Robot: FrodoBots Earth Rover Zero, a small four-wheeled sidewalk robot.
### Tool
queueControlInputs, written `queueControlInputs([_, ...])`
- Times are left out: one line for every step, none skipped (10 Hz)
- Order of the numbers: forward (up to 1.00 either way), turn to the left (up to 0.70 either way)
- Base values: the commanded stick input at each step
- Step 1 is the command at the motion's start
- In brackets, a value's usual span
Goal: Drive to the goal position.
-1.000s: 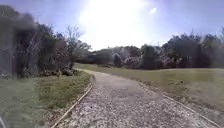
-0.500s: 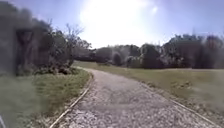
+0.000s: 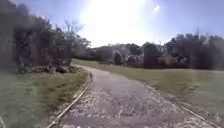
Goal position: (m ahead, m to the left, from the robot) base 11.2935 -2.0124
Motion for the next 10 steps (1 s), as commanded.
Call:
queueControlInputs([0.7,0.0])
queueControlInputs([0.7,0.0])
queueControlInputs([0.7,0.0])
queueControlInputs([0.7,0.0])
queueControlInputs([0.7,0.0])
queueControlInputs([0.7,0.0])
queueControlInputs([0.7,0.0])
queueControlInputs([0.7,0.0])
queueControlInputs([0.7,0.0])
queueControlInputs([0.7,0.0])
